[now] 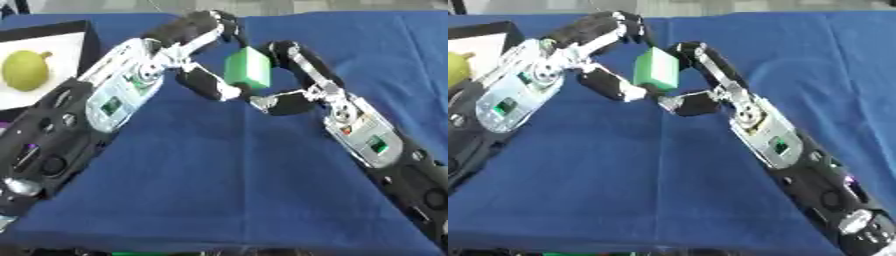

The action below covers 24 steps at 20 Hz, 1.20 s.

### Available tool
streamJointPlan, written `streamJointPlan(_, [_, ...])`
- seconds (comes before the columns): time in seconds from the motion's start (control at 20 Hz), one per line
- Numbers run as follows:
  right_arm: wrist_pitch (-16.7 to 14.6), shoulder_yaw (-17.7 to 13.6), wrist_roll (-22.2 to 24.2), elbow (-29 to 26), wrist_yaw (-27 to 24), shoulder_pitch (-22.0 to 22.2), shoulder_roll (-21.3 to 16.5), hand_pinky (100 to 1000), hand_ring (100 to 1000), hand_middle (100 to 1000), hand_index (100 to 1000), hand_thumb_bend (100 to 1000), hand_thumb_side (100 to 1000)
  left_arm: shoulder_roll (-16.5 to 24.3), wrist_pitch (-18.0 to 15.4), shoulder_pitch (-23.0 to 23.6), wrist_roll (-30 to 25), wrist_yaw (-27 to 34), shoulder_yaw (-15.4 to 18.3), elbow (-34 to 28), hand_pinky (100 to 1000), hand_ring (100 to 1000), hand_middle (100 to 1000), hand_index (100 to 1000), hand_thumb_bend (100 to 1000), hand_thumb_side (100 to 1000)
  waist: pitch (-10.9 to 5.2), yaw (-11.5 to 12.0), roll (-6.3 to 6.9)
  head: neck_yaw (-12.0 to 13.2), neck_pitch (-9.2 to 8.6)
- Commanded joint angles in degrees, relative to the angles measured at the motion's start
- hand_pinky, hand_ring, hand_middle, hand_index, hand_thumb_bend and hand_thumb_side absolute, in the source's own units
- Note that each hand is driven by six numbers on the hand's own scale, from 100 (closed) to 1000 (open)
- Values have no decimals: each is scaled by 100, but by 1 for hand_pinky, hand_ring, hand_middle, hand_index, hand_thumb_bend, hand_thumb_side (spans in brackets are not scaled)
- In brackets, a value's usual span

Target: Pick up the objects with one hand, pass them to the other hand, and then place them into the box on the other side of the table.

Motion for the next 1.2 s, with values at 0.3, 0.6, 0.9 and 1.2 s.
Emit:
streamJointPlan(0.3, [-37,91,44,-166,-12,-104,-4,719,671,496,534,226,100,-57,-72,-103,105,-102,71,76,735,728,699,708,333,289,-125,-9,-9,19,-13])
streamJointPlan(0.6, [-14,94,19,-168,-10,-100,-7,717,671,499,539,238,100,-68,-110,-103,211,-6,67,85,709,678,622,577,173,237,-133,-11,-9,15,-13])
streamJointPlan(0.9, [2,95,4,-172,-7,-94,-8,716,671,503,546,272,100,-69,-99,-106,313,67,61,75,694,650,582,488,126,222,-133,-11,-13,17,-13])
streamJointPlan(1.2, [17,94,27,-170,14,-89,-8,716,675,510,557,339,100,-69,-86,-107,315,61,60,66,688,638,558,461,126,200,-136,-11,-17,15,-13])
